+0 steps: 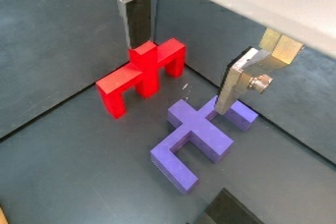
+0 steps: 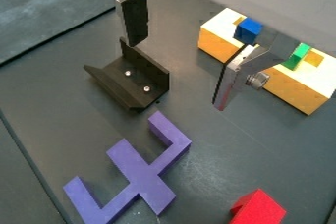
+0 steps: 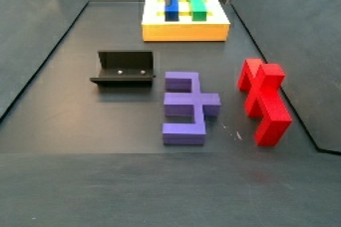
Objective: Pick up the purple object. Move up. Place the purple object on the fixture. Regrasp the purple object. Move to above the board. Insert the purple object.
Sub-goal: Pick up the purple object.
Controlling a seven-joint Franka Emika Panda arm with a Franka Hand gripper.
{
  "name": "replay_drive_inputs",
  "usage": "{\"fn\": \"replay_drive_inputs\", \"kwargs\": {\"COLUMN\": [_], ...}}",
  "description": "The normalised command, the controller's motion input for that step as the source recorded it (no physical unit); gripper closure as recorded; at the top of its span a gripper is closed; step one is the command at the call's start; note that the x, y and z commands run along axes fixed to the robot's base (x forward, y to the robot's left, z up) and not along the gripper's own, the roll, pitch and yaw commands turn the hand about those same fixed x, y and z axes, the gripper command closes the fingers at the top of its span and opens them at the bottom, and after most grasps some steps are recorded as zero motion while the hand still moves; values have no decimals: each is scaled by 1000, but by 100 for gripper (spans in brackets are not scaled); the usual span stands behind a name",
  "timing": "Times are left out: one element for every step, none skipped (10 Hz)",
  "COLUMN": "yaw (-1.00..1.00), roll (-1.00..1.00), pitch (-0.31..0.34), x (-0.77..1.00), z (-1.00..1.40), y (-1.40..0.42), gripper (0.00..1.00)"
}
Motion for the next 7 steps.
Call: {"fn": "replay_drive_inputs", "kwargs": {"yaw": [-297,-494,-643,-854,-974,-980,-983], "roll": [-104,-101,-96,-54,-37,-23,-20], "pitch": [-49,-34,-26,0,0,0,0], "x": [-86,-14,0,77,106,80,71], "z": [0,0,-40,-157,-226,-251,-260], "y": [131,231,257,111,20,23,29], "gripper": [0,0,0,0,0,0,0]}}
